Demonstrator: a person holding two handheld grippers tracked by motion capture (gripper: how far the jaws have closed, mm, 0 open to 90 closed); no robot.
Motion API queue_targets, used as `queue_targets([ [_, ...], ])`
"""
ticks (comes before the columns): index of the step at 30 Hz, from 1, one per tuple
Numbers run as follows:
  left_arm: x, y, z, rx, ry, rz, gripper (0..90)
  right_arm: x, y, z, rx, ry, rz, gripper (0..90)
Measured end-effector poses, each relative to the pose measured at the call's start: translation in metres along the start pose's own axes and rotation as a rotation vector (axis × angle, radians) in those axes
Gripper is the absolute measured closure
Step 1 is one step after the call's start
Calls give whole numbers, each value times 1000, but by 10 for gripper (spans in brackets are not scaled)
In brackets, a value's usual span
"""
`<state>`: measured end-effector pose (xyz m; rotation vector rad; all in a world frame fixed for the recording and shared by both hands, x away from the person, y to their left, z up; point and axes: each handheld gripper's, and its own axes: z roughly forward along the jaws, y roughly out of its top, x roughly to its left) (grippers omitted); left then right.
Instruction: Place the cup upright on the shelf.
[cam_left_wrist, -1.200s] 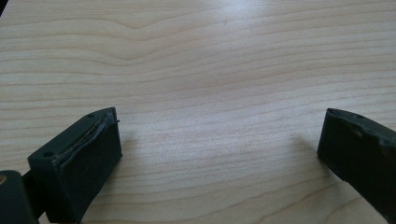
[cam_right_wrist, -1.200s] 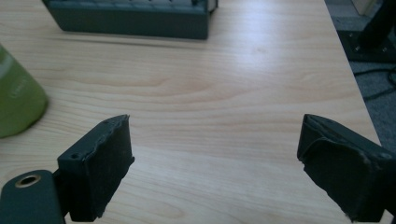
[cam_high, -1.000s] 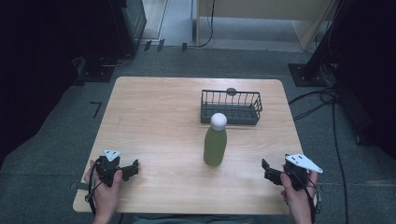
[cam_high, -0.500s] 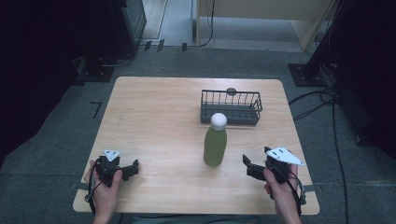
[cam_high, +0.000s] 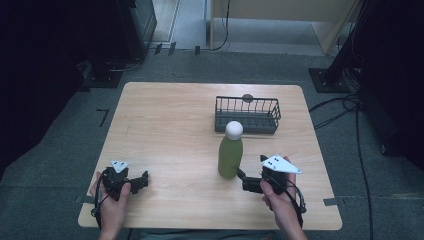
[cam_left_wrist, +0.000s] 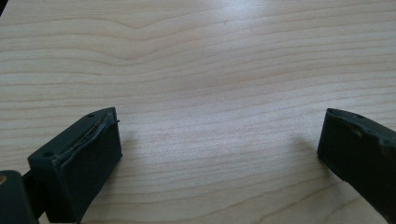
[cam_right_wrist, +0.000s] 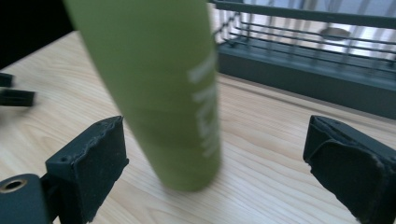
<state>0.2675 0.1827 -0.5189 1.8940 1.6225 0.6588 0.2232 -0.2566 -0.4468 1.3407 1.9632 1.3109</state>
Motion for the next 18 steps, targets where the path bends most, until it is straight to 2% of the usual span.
queue_targets([
  [7, 0, 0, 0, 0, 0, 0, 0, 14, 5, 11, -16, 46, -5, 57],
  [14, 0, 0, 0, 0, 0, 0, 0, 27, 13, 22, -41, 51, -14, 64],
  [18, 0, 0, 0, 0, 0, 0, 0, 33, 18, 33, -32, 27, -11, 75],
])
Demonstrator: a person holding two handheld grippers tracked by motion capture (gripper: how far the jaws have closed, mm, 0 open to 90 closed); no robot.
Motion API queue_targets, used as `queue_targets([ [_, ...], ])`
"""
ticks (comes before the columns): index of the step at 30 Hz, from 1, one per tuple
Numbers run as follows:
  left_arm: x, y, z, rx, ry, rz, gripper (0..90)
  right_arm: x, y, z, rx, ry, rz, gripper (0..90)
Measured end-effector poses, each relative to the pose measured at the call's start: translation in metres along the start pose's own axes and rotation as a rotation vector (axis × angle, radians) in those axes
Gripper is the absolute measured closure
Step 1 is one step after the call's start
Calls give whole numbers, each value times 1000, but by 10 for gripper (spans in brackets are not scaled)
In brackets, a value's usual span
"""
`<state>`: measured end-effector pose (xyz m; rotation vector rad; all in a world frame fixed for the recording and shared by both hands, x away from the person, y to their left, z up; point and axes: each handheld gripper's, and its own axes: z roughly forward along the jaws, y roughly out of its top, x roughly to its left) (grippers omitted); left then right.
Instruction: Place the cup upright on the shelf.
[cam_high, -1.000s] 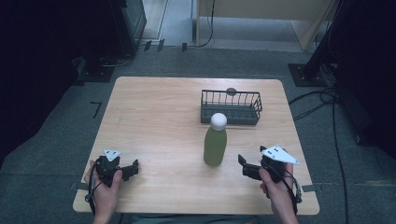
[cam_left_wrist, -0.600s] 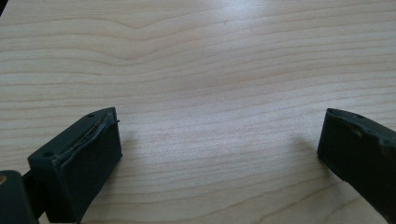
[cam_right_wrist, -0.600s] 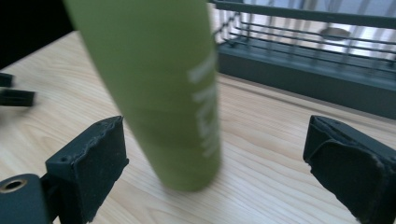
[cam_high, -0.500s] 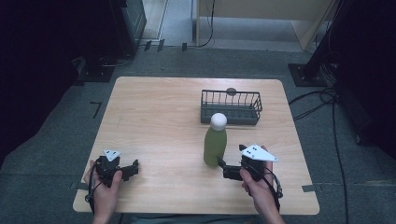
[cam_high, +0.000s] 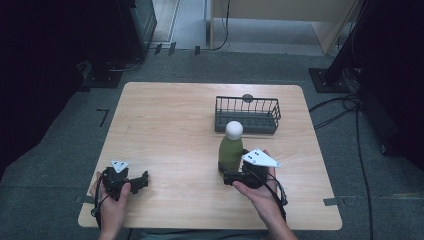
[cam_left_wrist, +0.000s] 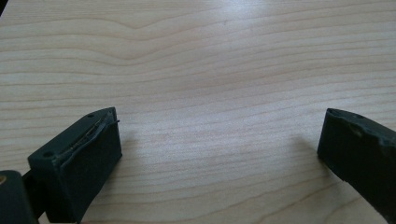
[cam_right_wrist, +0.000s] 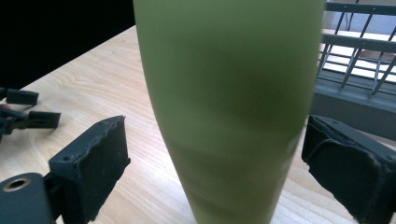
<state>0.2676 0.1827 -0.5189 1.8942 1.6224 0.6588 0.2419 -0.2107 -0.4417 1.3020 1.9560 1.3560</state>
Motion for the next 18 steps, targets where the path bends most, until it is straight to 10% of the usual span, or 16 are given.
queue_targets([
  [18, 0, 0, 0, 0, 0, 0, 0, 9, 2, 29, -100, -157, 5, 158],
])
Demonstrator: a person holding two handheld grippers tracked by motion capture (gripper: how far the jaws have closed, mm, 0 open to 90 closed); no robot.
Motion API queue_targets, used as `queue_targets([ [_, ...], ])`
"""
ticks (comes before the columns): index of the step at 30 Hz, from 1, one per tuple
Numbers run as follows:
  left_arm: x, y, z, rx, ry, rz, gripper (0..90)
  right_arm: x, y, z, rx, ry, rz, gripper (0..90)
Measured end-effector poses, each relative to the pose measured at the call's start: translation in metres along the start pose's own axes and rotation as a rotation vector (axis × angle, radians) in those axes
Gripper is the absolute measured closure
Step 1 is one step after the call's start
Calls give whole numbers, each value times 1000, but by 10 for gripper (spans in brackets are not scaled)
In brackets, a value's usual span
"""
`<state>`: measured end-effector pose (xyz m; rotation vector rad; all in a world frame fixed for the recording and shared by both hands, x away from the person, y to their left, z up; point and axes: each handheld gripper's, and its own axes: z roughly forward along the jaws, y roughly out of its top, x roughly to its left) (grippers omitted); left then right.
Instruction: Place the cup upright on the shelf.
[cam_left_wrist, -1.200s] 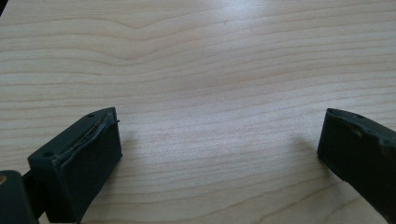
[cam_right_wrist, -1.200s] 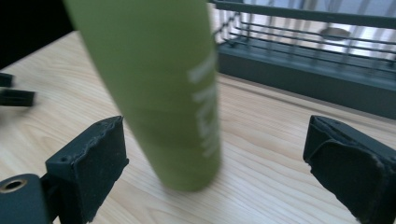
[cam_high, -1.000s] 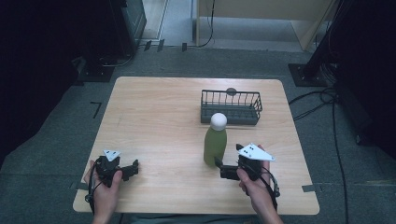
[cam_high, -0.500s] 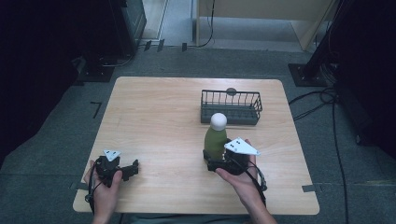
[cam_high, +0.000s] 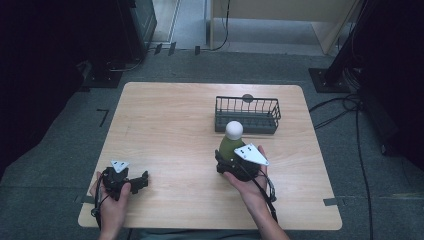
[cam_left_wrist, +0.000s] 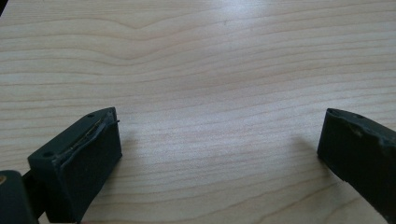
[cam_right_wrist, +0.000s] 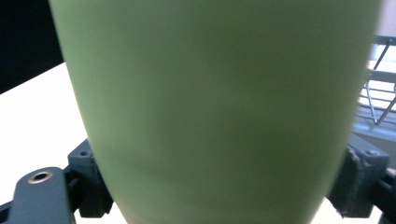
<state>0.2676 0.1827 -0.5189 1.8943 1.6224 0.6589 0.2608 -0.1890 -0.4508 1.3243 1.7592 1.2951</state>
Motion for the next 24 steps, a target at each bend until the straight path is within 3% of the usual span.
queue_targets([
  [5, 0, 0, 0, 0, 0, 0, 0, 3, 0, 2, -10, -8, -9, 200],
  [15, 0, 0, 0, 0, 0, 0, 0, 3, 1, -1, -2, 4, -39, 193],
  [18, 0, 0, 0, 0, 0, 0, 0, 5, 3, -5, -13, 18, -40, 139],
  [22, 0, 0, 0, 0, 0, 0, 0, 4, 2, -9, -12, -2, -35, 193],
  [24, 0, 0, 0, 0, 0, 0, 0, 2, 0, -10, -8, 6, -10, 194],
])
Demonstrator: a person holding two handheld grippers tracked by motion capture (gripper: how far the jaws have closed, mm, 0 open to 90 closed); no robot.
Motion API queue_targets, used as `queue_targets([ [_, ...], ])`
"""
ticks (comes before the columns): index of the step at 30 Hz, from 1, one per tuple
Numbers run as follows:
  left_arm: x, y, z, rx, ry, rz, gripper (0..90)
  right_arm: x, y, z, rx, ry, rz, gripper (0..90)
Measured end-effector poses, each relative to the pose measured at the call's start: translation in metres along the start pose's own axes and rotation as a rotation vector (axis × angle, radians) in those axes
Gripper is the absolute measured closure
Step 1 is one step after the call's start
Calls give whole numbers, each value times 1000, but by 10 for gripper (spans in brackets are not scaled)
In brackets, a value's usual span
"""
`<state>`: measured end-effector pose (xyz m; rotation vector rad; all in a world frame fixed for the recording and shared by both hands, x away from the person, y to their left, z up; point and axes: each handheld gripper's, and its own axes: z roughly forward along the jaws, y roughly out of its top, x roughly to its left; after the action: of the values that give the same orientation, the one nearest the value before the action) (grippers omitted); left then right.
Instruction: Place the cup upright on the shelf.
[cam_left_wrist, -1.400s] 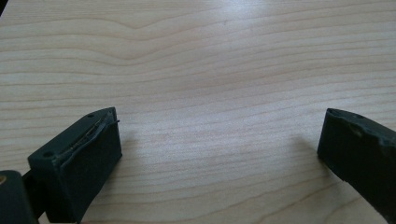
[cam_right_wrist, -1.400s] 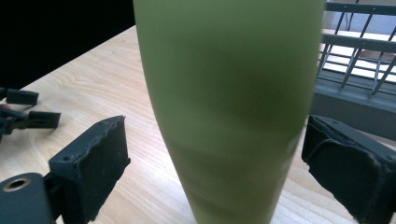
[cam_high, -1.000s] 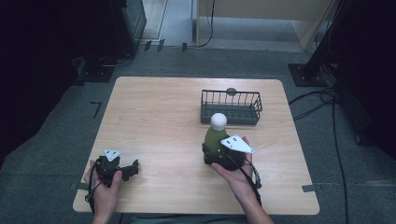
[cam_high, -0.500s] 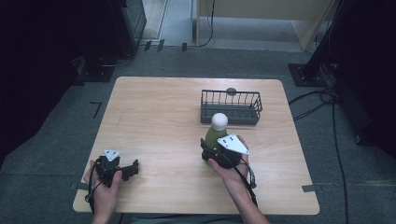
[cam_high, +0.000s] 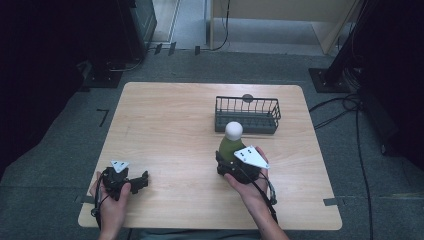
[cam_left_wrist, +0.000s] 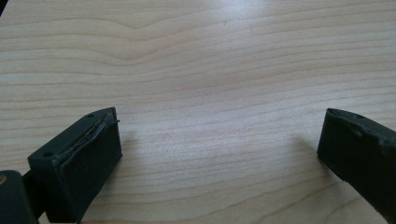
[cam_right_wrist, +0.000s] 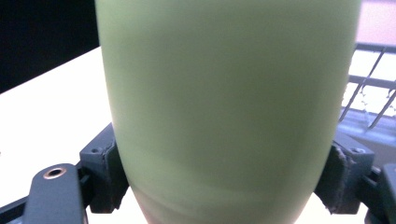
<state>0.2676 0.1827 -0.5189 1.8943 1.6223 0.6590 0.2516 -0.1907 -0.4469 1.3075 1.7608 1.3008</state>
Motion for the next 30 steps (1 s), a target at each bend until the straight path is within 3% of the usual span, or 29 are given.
queue_targets([
  [4, 0, 0, 0, 0, 0, 0, 0, -1, -1, 1, 16, 8, 15, 193],
  [8, 0, 0, 0, 0, 0, 0, 0, 0, 0, 1, 20, 8, -4, 202],
  [14, 0, 0, 0, 0, 0, 0, 0, -4, 2, 1, 35, 44, -21, 206],
  [30, 0, 0, 0, 1, 0, 1, 0, -10, 19, -3, 3, 44, -23, 208],
])
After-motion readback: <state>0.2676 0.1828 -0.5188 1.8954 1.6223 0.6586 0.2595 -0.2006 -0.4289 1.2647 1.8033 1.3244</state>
